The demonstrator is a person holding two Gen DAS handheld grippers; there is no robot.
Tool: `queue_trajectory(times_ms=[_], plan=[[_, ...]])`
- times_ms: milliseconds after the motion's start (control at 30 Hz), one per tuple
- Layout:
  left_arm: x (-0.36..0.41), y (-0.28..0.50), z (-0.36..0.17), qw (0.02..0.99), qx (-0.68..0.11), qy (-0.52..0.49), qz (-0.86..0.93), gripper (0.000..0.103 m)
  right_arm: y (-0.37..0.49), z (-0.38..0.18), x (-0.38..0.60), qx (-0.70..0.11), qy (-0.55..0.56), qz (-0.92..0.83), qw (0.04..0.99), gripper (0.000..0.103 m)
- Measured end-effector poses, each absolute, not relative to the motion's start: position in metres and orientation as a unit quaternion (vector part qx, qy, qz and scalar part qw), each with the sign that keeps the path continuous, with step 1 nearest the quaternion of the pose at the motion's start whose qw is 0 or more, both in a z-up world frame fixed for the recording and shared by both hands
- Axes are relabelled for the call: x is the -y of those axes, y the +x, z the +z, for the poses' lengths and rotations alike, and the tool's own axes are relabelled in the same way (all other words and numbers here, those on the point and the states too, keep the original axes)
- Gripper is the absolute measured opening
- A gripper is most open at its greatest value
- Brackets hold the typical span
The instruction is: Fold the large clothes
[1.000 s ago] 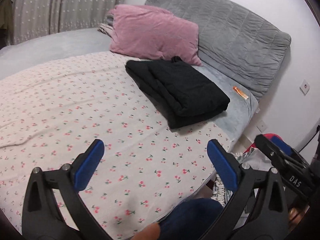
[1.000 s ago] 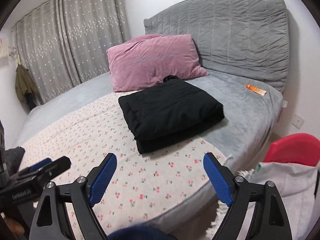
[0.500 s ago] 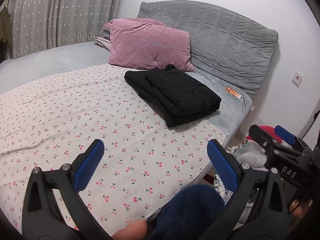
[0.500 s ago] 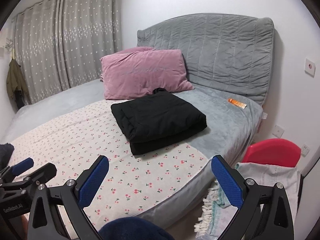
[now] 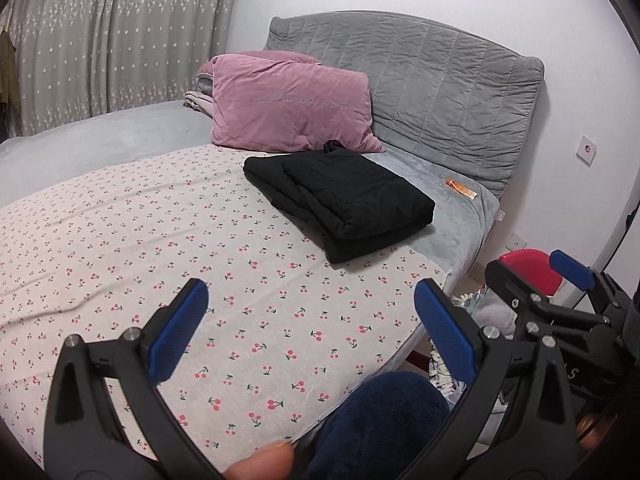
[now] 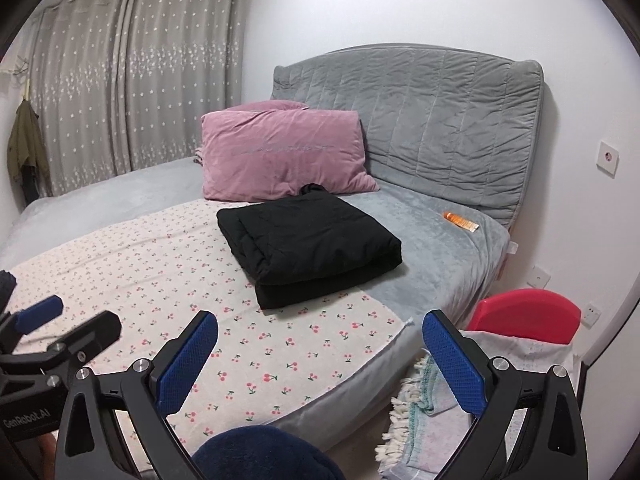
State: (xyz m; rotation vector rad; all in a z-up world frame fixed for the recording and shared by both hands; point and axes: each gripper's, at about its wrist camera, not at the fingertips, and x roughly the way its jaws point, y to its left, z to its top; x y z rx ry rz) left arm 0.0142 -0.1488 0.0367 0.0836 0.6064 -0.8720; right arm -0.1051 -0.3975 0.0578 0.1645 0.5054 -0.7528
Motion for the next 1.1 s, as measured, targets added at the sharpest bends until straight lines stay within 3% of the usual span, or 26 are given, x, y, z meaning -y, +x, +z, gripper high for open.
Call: queue_trajectory(times_ms=[1100], plan=[[0.163,0.017,0.023,0.848,-0.309,0.041,-0.429,0.102,-0.105,0.046,0.401,-0.254,0.075,-0.379,0.887,0.103]])
